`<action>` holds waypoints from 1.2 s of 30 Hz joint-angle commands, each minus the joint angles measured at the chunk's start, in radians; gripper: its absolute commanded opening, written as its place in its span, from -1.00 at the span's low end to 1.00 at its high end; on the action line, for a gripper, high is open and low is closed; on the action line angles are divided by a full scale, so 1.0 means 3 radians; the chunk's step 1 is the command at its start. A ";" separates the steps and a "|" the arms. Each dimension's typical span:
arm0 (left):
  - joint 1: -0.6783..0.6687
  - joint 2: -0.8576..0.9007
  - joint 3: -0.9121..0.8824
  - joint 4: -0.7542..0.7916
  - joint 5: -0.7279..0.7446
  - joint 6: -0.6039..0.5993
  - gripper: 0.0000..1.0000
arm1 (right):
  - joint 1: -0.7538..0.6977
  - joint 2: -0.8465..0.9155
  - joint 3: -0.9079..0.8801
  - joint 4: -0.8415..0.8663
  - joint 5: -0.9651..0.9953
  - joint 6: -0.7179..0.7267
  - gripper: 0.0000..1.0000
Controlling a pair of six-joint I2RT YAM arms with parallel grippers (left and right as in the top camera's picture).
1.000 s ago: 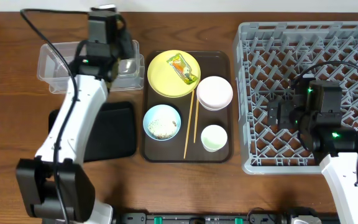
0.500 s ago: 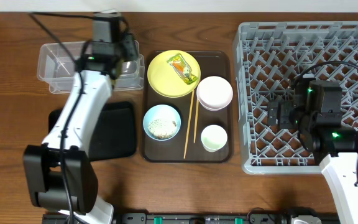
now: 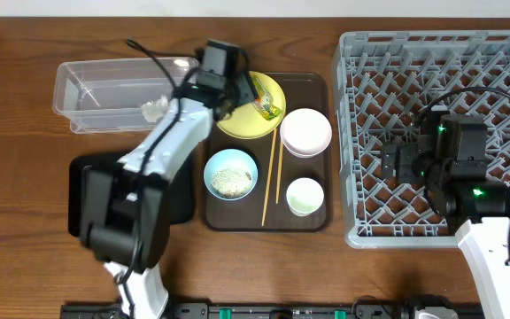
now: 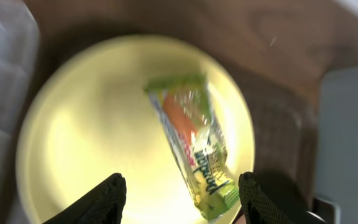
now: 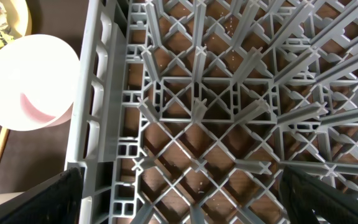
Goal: Sort waste into correct bins and load items into the dishwasher rack
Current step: 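Grasp the yellow Apollo snack wrapper on the plate with the left gripper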
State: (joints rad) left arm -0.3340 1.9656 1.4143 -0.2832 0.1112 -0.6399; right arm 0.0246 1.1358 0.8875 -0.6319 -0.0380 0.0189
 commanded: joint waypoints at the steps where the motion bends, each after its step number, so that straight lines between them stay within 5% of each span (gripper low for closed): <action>1: -0.0079 0.0139 0.0011 0.0086 0.0095 -0.0257 0.24 | -0.0041 -0.0039 0.0076 -0.0005 -0.0024 0.0033 0.99; 17: -0.0209 0.0479 0.0011 0.0125 0.0104 -0.0629 0.23 | -0.0041 -0.0039 0.0076 -0.0028 -0.0025 0.0033 0.98; 36: -0.0276 0.0561 0.0011 0.0201 0.0028 -0.0629 0.04 | -0.0041 -0.0039 0.0076 -0.0028 -0.0025 0.0033 0.99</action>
State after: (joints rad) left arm -0.4168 2.1059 1.4143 -0.2260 0.1349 -0.8192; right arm 0.0246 1.1358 0.8875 -0.6388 -0.0380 0.0189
